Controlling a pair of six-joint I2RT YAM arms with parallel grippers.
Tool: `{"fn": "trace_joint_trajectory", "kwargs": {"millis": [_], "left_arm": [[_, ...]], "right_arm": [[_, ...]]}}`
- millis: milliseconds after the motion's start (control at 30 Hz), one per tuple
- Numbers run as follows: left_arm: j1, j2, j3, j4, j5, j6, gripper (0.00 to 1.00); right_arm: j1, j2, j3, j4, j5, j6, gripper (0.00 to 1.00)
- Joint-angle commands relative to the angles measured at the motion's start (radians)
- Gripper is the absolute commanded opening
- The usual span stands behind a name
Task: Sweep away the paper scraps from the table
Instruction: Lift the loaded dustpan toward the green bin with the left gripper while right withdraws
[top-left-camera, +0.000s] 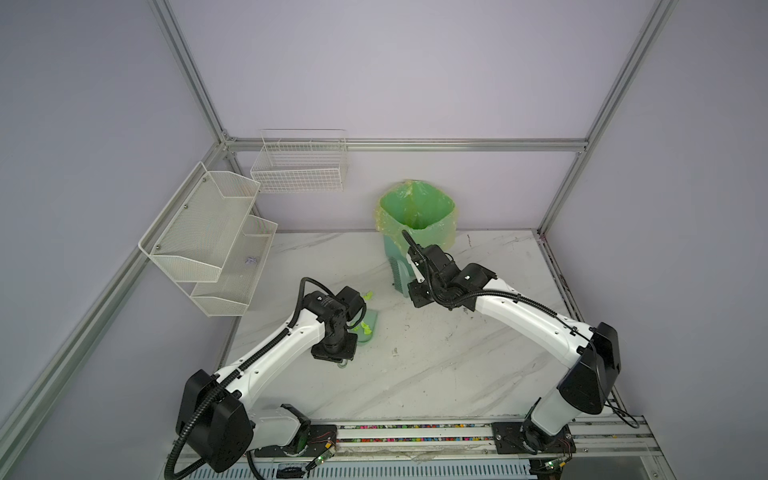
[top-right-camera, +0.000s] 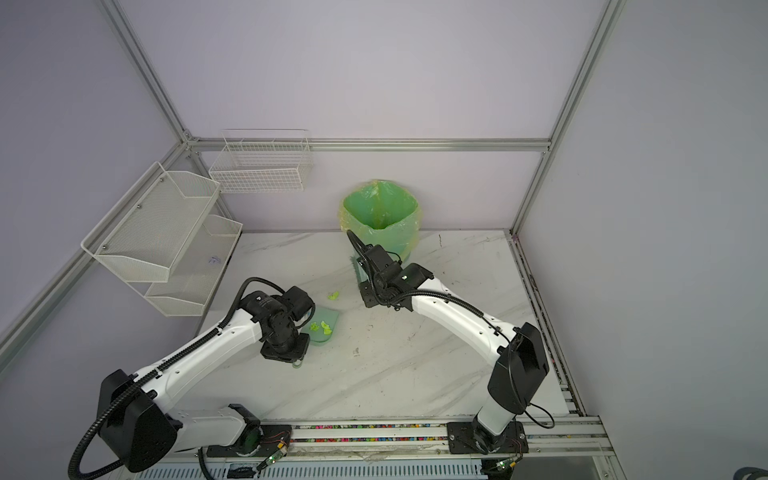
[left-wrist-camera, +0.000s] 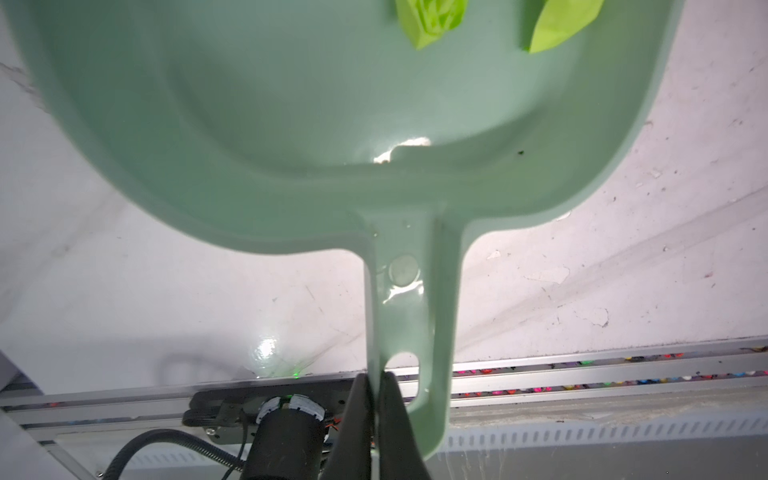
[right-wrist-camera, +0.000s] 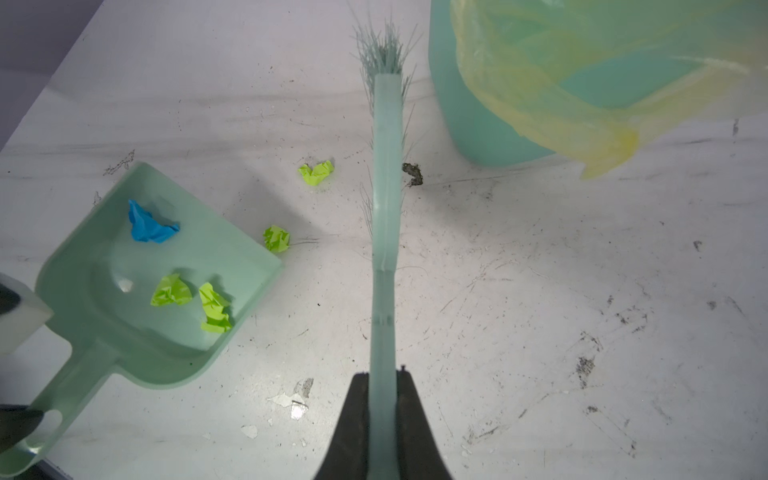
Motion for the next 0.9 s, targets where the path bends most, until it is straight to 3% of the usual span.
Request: {"fn": "trace_joint_trajectory", "kwargs": {"millis": [0, 367, 867], "left_arm": [[0.013, -0.01, 0.184, -0.078, -0.101, 0.019, 0.0], [0.041, 0.102, 0.446, -0.131, -0.187, 0.061, 0.0], [0.069, 0.401, 0.964, -0.195, -0.261, 0.15, 0.0]], "right_arm": [[-0.008, -0.065, -0.065, -0.008, -0.003, 0.033, 0.0], [-0.017, -0.191, -0.205, -0.033, 0.012, 0.08, 0.0], [-0.02, -0.306, -0.34, -0.038, -0.014, 0.108, 0.0]]}}
